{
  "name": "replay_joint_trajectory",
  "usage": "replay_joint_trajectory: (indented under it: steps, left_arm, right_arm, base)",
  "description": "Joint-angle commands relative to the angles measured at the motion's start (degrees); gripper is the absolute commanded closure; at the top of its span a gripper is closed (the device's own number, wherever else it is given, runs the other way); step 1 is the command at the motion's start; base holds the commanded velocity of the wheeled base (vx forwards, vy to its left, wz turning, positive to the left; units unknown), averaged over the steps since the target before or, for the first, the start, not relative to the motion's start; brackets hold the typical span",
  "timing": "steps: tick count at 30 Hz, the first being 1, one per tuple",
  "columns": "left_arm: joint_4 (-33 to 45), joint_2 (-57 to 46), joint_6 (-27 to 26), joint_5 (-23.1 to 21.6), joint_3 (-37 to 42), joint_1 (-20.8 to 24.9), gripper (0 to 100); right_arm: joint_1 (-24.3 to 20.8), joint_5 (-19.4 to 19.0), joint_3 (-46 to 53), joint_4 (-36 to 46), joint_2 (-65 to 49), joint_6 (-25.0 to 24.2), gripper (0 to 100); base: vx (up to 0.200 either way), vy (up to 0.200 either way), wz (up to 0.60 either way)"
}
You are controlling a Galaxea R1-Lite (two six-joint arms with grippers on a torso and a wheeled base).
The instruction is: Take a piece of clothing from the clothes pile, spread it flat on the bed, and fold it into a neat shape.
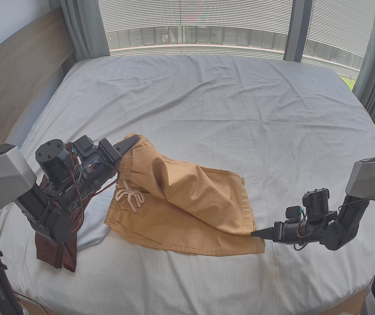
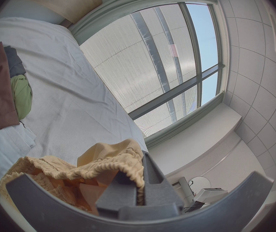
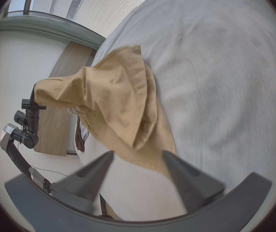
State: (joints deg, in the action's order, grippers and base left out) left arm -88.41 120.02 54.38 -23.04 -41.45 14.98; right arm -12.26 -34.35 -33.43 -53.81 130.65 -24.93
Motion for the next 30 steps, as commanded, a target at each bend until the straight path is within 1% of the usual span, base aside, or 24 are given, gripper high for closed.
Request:
replay_joint_trajectory:
  steps: [1,2,3,5,11,16,17,20,30]
  left_arm:
    - [-0.1,0.0,0.0,0.0,0.4,0.1,100]
    - [-0.1,0.0,0.0,0.0,0.4,0.1,100]
    - [-0.1,-0.1,0.0,0.0,0.4,0.2,100]
    - [-0.2,-0.1,-0.1,0.0,0.4,0.2,100]
    - [-0.2,-0.1,-0.1,0.0,0.5,0.3,100]
    - [-0.2,-0.2,-0.1,0.0,0.3,0.3,100]
    - [-0.2,-0.2,-0.1,0.0,0.3,0.3,100]
    - [-0.2,-0.2,-0.1,0.0,0.3,0.3,100]
    - [-0.2,-0.2,-0.2,0.0,0.2,0.3,100]
  right_arm:
    - [1.9,0.1,-6.7,-2.3,0.0,-3.0,0]
    - [1.9,0.1,-7.6,-2.2,0.0,-3.7,0]
    - [1.9,0.1,-10.2,-2.3,0.4,-5.8,0]
    - [1.7,0.2,-14.1,-2.7,1.0,-7.9,0]
    - [1.5,0.2,-25.4,-1.4,6.4,-9.2,0]
    - [0.9,0.4,-32.8,2.4,10.4,-9.9,0]
    - [0.9,0.4,-32.8,2.4,10.4,-9.9,0]
    - [0.2,1.3,-37.3,5.3,12.9,-9.9,0]
    - [-1.7,1.7,-39.9,5.7,14.7,-10.0,0]
  base:
    - [0.000,0.000,0.00]
    - [0.000,0.000,0.00]
    - [0.000,0.000,0.00]
    - [0.000,0.000,0.00]
    - [0.000,0.000,0.00]
    - [0.000,0.000,0.00]
    - [0.000,0.000,0.00]
    - [0.000,0.000,0.00]
    - [0.000,0.000,0.00]
